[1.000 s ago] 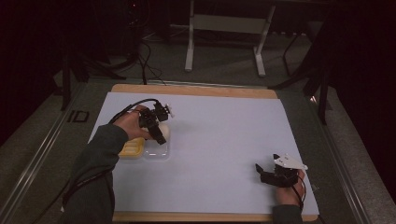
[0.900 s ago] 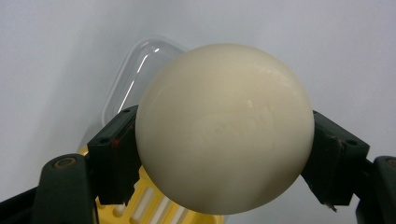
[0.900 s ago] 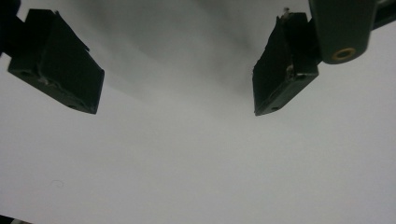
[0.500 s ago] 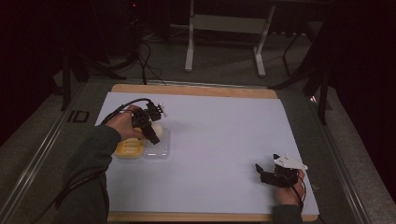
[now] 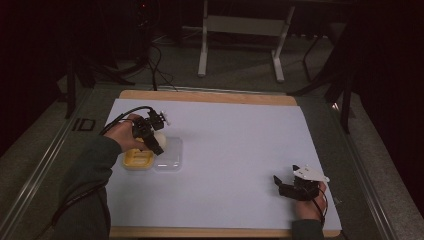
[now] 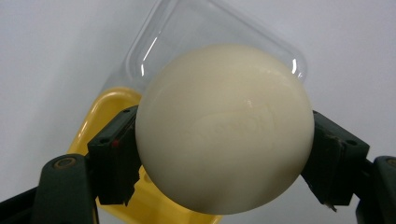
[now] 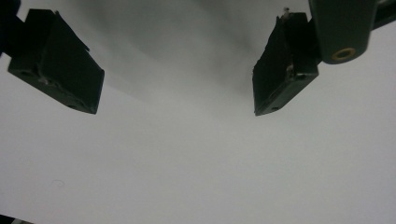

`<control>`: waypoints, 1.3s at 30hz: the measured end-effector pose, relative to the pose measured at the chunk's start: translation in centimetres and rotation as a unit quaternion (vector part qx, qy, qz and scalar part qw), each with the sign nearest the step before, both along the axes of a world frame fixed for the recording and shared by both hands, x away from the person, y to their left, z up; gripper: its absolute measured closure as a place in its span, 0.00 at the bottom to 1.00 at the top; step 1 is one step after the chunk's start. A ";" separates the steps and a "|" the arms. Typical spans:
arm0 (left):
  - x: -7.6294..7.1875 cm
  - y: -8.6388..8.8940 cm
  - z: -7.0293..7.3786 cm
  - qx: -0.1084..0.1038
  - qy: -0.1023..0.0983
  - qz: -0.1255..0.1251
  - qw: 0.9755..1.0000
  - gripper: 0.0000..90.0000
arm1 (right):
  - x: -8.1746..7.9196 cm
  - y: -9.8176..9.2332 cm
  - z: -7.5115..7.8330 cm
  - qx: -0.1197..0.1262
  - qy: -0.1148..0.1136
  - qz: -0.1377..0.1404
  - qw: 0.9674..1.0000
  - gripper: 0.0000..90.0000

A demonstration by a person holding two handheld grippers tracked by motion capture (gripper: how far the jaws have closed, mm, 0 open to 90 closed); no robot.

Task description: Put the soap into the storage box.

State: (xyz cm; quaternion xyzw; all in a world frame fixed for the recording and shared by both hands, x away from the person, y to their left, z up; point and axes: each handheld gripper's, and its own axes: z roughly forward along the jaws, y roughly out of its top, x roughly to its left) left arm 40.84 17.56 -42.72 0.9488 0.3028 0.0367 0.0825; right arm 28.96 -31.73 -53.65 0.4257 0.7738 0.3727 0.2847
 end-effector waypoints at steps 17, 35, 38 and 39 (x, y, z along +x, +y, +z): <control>-0.3 2.5 -1.4 0.005 0.005 0.027 1.000 0.26 | 0.0 0.0 0.0 -0.001 -0.001 0.000 1.000 0.19; -0.6 4.3 -2.8 0.025 0.003 0.051 0.998 0.26 | 0.0 0.0 0.0 -0.002 -0.002 0.001 1.000 0.19; -0.6 4.6 -3.0 0.030 0.000 0.056 0.998 0.26 | 0.0 0.0 0.0 -0.001 -0.002 0.001 1.000 0.19; -0.6 4.7 -3.1 0.031 0.000 0.055 0.998 0.26 | 0.0 0.0 0.0 -0.002 -0.002 0.001 1.000 0.19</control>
